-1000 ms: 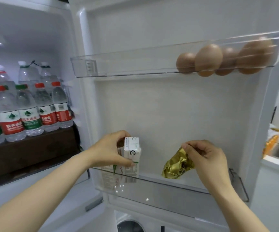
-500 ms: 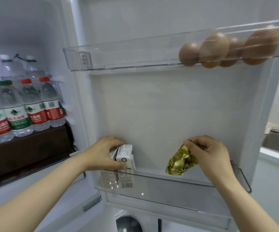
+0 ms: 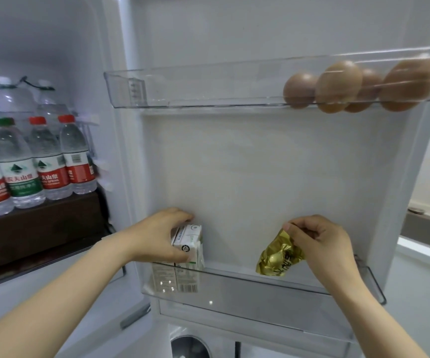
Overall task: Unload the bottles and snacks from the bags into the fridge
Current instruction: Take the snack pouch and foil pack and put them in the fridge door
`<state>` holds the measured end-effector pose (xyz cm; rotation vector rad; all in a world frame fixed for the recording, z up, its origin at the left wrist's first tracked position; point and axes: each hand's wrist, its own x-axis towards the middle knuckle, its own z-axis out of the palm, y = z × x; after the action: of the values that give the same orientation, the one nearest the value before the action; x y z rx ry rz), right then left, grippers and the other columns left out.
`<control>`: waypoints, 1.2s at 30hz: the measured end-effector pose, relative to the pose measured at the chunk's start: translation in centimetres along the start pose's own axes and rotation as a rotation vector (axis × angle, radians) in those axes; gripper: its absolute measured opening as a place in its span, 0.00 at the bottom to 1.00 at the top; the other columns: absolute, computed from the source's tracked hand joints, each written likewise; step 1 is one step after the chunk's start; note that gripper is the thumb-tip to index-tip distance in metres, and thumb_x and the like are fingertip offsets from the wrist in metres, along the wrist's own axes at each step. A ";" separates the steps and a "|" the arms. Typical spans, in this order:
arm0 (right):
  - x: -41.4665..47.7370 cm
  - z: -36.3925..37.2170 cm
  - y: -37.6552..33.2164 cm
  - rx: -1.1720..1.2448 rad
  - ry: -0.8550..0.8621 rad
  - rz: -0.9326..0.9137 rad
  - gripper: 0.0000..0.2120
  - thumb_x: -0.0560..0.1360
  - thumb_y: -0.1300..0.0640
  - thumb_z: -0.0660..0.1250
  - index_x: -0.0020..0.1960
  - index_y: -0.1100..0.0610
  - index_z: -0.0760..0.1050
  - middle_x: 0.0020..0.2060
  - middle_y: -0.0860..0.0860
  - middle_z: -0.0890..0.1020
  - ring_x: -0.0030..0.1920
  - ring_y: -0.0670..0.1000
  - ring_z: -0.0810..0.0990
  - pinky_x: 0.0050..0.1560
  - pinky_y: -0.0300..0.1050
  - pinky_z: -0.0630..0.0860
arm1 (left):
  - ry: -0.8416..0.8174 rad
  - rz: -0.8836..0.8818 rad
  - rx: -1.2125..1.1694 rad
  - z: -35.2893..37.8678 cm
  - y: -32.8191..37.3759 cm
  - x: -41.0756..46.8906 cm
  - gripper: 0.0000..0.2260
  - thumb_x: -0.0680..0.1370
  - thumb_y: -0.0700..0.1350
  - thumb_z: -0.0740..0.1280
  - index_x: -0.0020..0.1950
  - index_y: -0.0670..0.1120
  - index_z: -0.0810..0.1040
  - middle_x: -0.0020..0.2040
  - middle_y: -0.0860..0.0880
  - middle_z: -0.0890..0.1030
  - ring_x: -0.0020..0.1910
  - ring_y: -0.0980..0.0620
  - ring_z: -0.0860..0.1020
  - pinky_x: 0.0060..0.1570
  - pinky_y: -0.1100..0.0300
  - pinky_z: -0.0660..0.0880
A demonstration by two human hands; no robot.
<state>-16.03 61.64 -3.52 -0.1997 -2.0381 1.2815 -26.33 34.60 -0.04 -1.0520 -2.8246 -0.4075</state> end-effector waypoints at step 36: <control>1.6 -5.3 -0.5 -1.229 -0.242 -0.242 0.09 0.75 0.48 0.64 0.45 0.51 0.80 0.43 0.47 0.82 0.46 0.52 0.79 0.40 0.42 0.71 | 0.464 0.029 -0.313 7.9 8.7 -0.3 0.18 0.69 0.60 0.65 0.54 0.54 0.80 0.51 0.62 0.79 0.53 0.63 0.75 0.48 0.74 0.62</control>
<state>-13.74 66.07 -0.96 -0.3354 -2.6915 -0.2374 -20.41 43.02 -5.84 -0.8962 -2.3769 -0.9746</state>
